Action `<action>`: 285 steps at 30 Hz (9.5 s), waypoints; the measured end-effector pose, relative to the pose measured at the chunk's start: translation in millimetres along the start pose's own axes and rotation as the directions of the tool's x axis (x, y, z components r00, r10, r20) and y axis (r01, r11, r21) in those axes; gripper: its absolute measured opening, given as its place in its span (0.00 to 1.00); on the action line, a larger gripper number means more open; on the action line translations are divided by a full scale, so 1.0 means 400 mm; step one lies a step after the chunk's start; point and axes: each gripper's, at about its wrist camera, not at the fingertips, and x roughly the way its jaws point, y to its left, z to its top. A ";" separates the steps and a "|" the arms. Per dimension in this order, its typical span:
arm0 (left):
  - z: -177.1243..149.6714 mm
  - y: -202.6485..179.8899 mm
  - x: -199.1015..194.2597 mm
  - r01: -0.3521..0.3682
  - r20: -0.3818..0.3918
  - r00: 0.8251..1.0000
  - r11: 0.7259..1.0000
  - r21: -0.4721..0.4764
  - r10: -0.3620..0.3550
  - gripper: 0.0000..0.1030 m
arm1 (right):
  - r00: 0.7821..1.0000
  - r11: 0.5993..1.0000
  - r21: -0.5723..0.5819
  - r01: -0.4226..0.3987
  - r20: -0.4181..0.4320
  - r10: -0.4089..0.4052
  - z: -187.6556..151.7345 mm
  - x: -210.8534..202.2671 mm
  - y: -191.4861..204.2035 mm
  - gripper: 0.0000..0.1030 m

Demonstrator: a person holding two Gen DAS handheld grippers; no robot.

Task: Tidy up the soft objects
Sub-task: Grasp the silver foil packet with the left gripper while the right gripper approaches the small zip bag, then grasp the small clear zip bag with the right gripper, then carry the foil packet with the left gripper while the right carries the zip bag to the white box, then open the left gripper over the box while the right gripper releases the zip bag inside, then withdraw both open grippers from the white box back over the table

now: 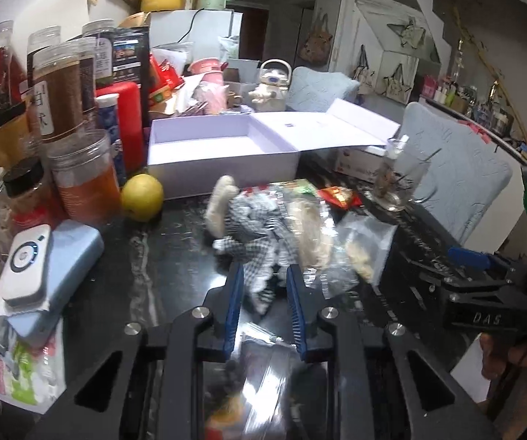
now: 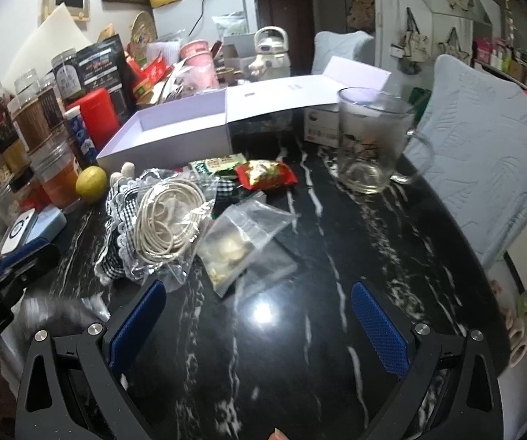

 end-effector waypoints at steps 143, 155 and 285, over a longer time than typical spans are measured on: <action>0.549 0.112 0.177 -0.077 0.174 0.982 0.997 0.021 0.073 0.36 | 0.940 0.953 -0.213 -0.217 0.217 0.263 0.520 0.092 0.138 0.25; 0.620 0.166 0.328 -0.186 0.150 0.971 0.983 -0.004 0.184 0.36 | 0.942 0.944 -0.247 -0.217 0.200 0.269 0.641 0.220 0.165 0.25; 0.365 0.055 -0.087 -0.168 0.099 0.982 0.985 0.044 0.163 0.73 | 0.962 0.975 -0.213 -0.061 0.247 0.114 0.321 -0.162 0.205 0.78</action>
